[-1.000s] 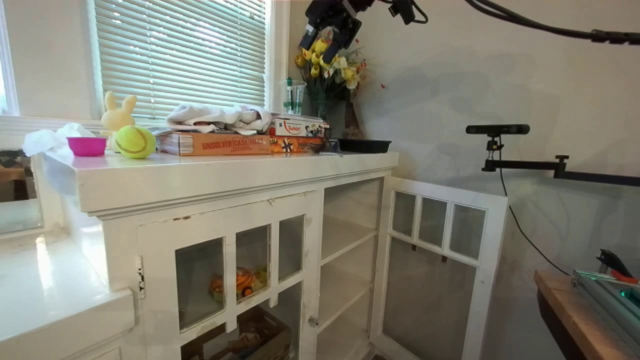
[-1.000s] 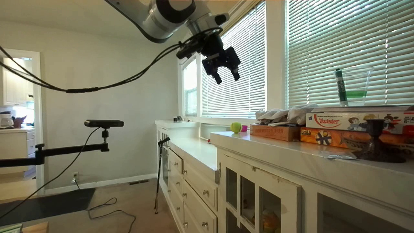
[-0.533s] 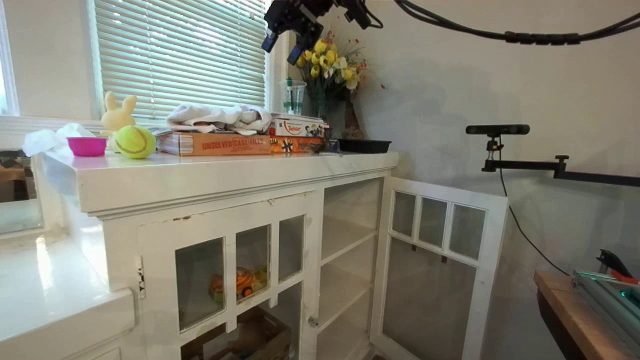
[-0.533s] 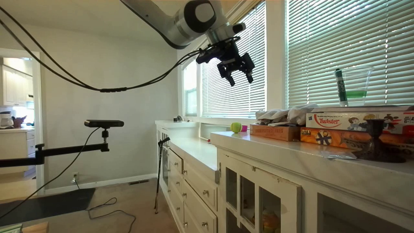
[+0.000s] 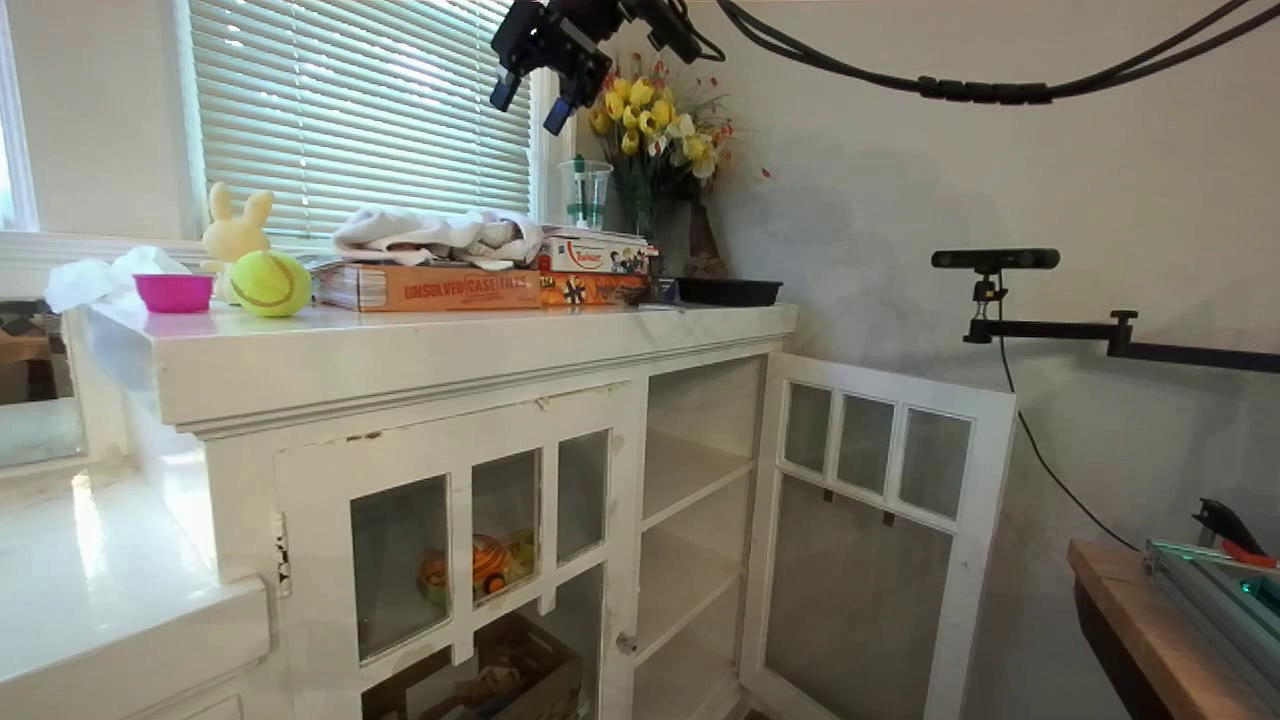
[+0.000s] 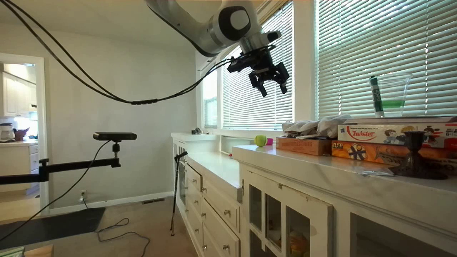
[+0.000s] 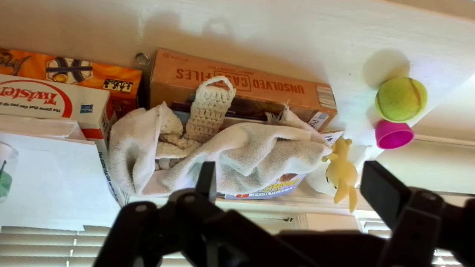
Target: Pick up the white tea towel from the countertop and hang it on the right cabinet door
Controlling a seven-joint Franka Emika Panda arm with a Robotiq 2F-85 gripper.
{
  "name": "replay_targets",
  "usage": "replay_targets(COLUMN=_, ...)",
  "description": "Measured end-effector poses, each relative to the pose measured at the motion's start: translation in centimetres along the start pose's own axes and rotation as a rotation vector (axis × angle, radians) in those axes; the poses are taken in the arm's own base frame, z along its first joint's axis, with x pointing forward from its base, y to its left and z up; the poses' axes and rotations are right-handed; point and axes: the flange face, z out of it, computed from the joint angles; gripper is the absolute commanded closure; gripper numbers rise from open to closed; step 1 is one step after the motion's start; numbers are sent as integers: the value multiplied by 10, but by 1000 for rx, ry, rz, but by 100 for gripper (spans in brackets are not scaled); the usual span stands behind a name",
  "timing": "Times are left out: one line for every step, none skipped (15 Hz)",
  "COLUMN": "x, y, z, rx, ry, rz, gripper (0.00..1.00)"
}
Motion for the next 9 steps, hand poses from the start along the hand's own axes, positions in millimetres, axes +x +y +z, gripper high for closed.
replay_targets(x=0, y=1, z=0, rx=-1, ry=-1, rz=1, gripper=0)
replay_targets(x=-1, y=3, z=1, rx=-9, ry=-2, rz=4, gripper=0)
replay_targets(x=-1, y=7, z=4, rx=-16, ry=-4, rz=15, gripper=0)
replay_targets(x=-2, y=12, z=8, rx=-22, ry=-7, rz=30, gripper=0)
replay_targets(x=-3, y=18, z=12, rx=-30, ry=-9, rz=44, gripper=0)
replay_targets(x=-4, y=24, z=17, rx=-37, ry=-10, rz=57, gripper=0)
replay_targets(x=-6, y=30, z=23, rx=-45, ry=-13, rz=68, gripper=0)
replay_targets(x=-7, y=36, z=29, rx=-52, ry=-15, rz=74, gripper=0)
replay_targets(x=-7, y=42, z=36, rx=-60, ry=-19, rz=80, gripper=0)
